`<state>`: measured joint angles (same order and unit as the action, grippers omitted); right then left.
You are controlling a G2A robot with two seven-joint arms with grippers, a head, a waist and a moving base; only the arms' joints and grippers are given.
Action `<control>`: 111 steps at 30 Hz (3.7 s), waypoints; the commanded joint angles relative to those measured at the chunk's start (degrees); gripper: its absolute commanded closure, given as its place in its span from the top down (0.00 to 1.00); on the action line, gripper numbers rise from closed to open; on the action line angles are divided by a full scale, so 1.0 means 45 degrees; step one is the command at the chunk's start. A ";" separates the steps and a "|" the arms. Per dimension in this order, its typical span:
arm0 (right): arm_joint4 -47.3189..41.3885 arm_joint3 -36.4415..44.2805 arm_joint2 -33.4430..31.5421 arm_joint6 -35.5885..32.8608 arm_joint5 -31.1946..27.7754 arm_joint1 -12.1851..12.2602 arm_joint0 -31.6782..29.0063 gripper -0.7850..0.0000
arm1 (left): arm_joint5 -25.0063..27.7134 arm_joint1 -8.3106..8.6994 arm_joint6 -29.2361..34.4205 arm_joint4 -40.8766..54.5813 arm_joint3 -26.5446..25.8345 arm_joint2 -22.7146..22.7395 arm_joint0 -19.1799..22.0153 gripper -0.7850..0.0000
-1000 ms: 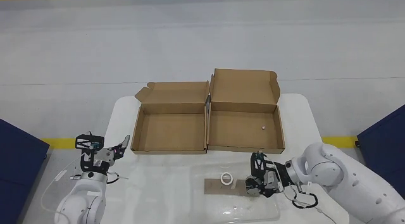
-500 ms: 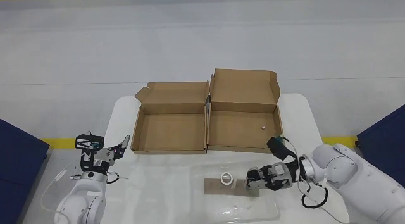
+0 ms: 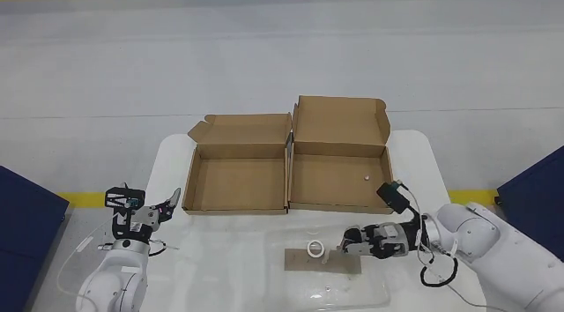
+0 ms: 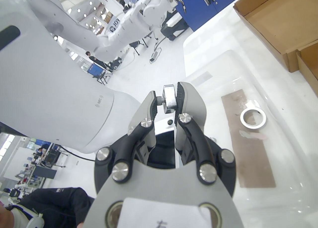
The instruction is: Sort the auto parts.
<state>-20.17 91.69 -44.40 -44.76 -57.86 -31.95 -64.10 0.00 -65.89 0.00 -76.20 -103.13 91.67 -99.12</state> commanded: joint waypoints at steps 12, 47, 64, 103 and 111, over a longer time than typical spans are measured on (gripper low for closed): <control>-0.3543 -0.0029 -0.0985 -0.0342 -0.0031 0.0859 -0.1175 0.00 | 0.0000 0.0000 0.0000 0.0000 0.0000 0.0000 0.0000 1.00; -0.6348 0.2346 -0.2332 -0.0340 -0.0031 0.1351 -0.2348 0.00 | 0.0000 0.0000 0.0000 0.0000 0.0000 0.0000 0.0000 1.00; -0.7110 0.4068 -0.2416 -0.0586 0.0212 0.1587 -0.2546 0.00 | 0.0000 0.0000 0.0000 0.0000 0.0000 0.0000 0.0000 1.00; -1.4810 0.3908 -0.3977 -0.6511 0.6139 -0.1055 -0.1035 0.00 | 0.0000 0.0000 0.0000 0.0000 0.0000 0.0000 0.0000 1.00; -1.4252 0.2922 -0.3933 -0.7797 0.7425 -0.2143 -0.0437 0.00 | 0.0000 0.0000 0.0000 0.0000 0.0000 0.0000 0.0000 1.00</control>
<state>-85.32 105.32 -62.14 -79.20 -25.09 -40.98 -66.39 0.00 -65.89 0.00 -76.20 -103.13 91.67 -99.12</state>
